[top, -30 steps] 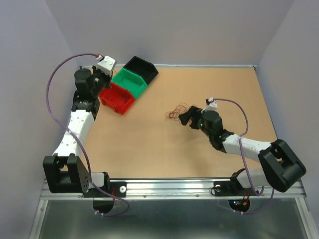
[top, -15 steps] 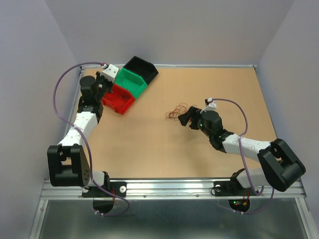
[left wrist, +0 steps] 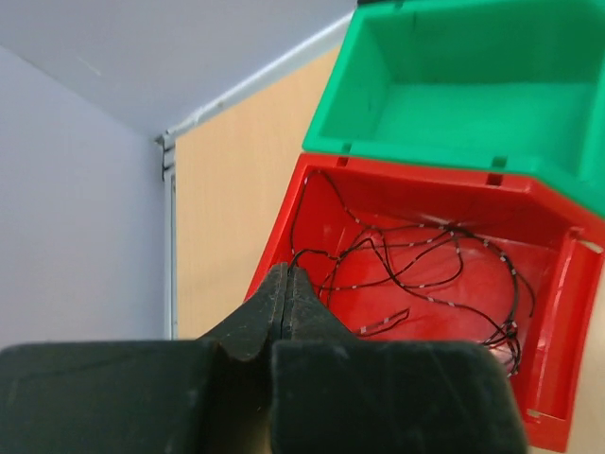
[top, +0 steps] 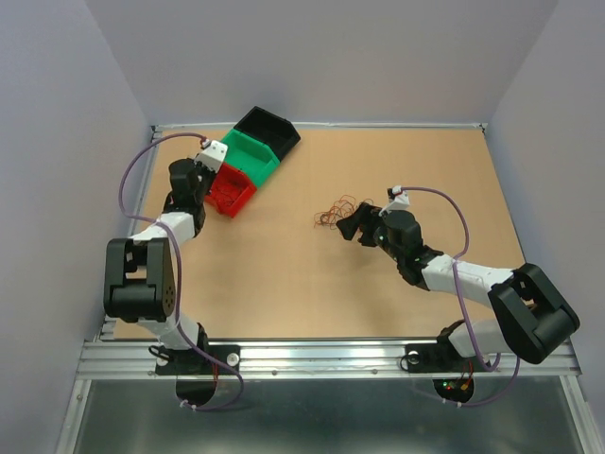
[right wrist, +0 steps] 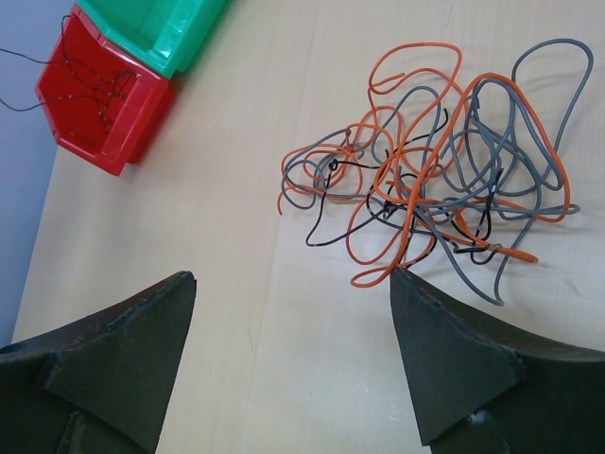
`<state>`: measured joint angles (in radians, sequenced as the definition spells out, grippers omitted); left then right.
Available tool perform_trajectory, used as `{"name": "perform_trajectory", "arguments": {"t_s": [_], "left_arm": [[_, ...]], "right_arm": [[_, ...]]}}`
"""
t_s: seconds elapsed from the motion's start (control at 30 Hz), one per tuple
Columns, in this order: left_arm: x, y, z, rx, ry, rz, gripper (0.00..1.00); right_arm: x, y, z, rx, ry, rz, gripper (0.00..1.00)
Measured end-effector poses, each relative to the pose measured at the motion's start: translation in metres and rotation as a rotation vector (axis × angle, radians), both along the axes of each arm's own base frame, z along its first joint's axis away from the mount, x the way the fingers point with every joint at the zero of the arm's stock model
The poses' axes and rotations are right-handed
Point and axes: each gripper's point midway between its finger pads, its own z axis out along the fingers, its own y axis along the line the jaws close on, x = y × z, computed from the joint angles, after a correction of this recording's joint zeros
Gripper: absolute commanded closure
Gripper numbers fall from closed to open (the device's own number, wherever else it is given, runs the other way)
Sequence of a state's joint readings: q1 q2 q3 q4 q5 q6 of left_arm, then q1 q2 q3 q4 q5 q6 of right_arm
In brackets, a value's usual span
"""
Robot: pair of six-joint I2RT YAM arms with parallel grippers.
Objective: Untangle the cables
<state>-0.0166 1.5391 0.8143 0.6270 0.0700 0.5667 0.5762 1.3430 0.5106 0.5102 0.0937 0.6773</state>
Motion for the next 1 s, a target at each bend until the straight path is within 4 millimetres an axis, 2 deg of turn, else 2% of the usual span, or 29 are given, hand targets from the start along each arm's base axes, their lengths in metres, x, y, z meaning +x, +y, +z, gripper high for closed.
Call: {"name": "perform_trajectory", "arguments": {"t_s": [0.1, 0.2, 0.33, 0.43, 0.53, 0.6, 0.63, 0.67, 0.77, 0.9, 0.93, 0.97, 1.0], "left_arm": [[0.010, 0.006, -0.017, 0.006, 0.062, 0.030, 1.00], [0.022, 0.005, -0.024, 0.004, 0.106, 0.027, 1.00], [0.048, -0.001, -0.041, -0.012, 0.208, -0.001, 1.00], [0.062, -0.006, -0.068, -0.033, 0.322, -0.013, 1.00], [0.070, -0.008, -0.112, -0.052, 0.475, -0.007, 1.00], [0.065, -0.008, -0.133, -0.060, 0.539, -0.002, 0.88], [0.065, -0.008, -0.134, -0.063, 0.541, 0.001, 0.78], [0.063, -0.009, -0.131, -0.071, 0.546, 0.005, 0.63], [0.054, -0.010, -0.123, -0.089, 0.544, 0.009, 0.46], [0.024, -0.012, -0.103, -0.108, 0.525, 0.009, 0.36], [0.020, -0.013, -0.093, -0.112, 0.502, 0.005, 0.34], [0.017, -0.014, -0.080, -0.118, 0.472, 0.000, 0.28], [0.016, -0.015, -0.061, -0.124, 0.425, -0.009, 0.26]], "right_arm": [[0.000, 0.000, 0.000, 0.001, 0.000, 0.003, 0.12], [-0.001, 0.001, 0.000, 0.002, 0.002, 0.007, 0.12], [-0.001, 0.002, -0.001, 0.002, 0.004, 0.012, 0.12], [-0.001, 0.002, -0.003, 0.001, 0.006, 0.014, 0.12], [-0.001, 0.003, -0.004, 0.001, 0.008, 0.014, 0.09], [0.000, 0.003, -0.003, 0.003, 0.004, 0.014, 0.08], [0.000, 0.003, -0.002, 0.004, 0.004, 0.014, 0.08], [0.000, 0.003, -0.002, 0.004, 0.004, 0.013, 0.07], [0.000, 0.002, -0.003, 0.004, 0.004, 0.007, 0.06], [0.002, -0.001, -0.003, 0.000, 0.005, -0.016, 0.05], [0.003, -0.003, -0.004, -0.003, 0.009, -0.031, 0.05], [0.005, -0.007, -0.007, -0.007, 0.020, -0.058, 0.05], [0.006, -0.010, -0.009, -0.011, 0.027, -0.079, 0.05]]}}
